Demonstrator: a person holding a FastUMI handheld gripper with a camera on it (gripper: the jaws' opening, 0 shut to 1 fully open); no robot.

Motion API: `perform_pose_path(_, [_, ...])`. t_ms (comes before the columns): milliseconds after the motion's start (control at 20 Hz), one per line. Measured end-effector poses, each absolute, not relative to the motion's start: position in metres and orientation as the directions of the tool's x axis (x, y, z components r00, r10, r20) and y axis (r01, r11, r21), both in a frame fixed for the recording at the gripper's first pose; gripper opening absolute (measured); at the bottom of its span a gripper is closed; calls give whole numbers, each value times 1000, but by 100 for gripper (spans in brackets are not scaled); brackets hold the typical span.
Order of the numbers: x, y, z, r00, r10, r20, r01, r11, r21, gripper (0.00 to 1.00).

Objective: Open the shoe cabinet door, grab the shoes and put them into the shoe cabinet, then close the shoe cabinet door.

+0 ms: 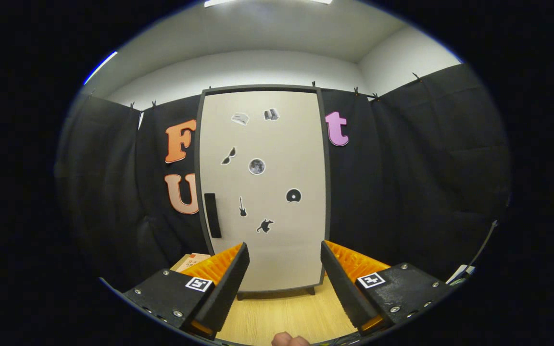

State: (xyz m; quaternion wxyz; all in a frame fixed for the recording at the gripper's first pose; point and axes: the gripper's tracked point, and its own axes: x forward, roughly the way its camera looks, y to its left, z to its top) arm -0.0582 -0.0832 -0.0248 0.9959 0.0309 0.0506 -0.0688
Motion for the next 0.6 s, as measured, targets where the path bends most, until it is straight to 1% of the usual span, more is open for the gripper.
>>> perform_pose_path(300, [-107,-119,-33,983,-167,-79,172,984,50,93])
perform_pose_path(500, [-129,-116,-19,982,-178,-63,183,981,71,93])
perform_pose_path(600, [-136,-112,-9,982,-188,-37,189,980,53,93])
